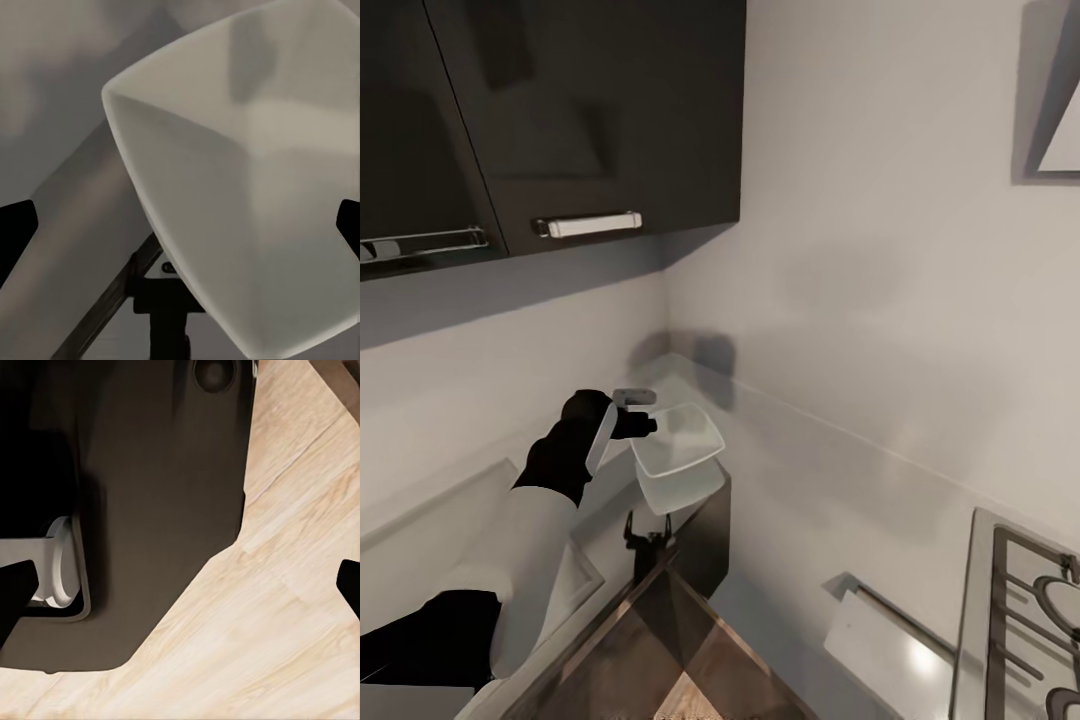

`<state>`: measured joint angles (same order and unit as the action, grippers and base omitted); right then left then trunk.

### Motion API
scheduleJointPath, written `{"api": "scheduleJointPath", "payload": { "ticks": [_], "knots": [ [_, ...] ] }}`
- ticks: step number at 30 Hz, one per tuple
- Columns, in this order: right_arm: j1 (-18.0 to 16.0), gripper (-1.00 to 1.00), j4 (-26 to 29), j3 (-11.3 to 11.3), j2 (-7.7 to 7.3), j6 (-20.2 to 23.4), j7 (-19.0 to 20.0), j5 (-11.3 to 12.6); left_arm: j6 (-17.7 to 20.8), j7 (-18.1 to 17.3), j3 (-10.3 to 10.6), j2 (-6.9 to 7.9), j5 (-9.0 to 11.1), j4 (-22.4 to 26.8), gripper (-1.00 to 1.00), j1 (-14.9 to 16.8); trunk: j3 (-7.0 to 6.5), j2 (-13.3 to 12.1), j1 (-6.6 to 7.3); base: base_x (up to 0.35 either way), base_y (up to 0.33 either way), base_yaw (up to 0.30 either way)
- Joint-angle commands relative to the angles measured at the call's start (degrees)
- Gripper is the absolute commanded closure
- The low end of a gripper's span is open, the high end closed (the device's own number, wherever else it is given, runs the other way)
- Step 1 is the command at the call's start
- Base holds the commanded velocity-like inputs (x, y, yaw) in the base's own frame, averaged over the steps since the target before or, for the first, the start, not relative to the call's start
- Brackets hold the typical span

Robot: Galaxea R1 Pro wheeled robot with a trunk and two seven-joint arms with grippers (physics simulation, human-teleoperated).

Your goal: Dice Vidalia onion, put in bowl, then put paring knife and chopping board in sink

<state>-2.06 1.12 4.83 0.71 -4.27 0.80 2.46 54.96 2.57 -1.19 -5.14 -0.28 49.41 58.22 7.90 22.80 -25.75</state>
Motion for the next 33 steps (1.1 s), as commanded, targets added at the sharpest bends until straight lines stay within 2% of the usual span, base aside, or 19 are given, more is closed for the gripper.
{"api": "scheduleJointPath", "payload": {
  "ticks": [1,33],
  "knots": [
    [0.0,-1.0,-0.1,0.4,-0.01,-0.2,0.1,0.3,0.2,0.2,-0.1,-0.02,0.0,0.0,-1.0,0.1,0.21,0.1,-0.03,0.0,0.0,0.0],
    [0.0,-1.0,-0.1,0.4,-0.01,-0.2,0.1,0.3,0.2,0.2,0.0,0.04,0.0,0.0,-1.0,0.1,3.08,0.1,-0.03,0.0,0.0,0.0]
  ]
}}
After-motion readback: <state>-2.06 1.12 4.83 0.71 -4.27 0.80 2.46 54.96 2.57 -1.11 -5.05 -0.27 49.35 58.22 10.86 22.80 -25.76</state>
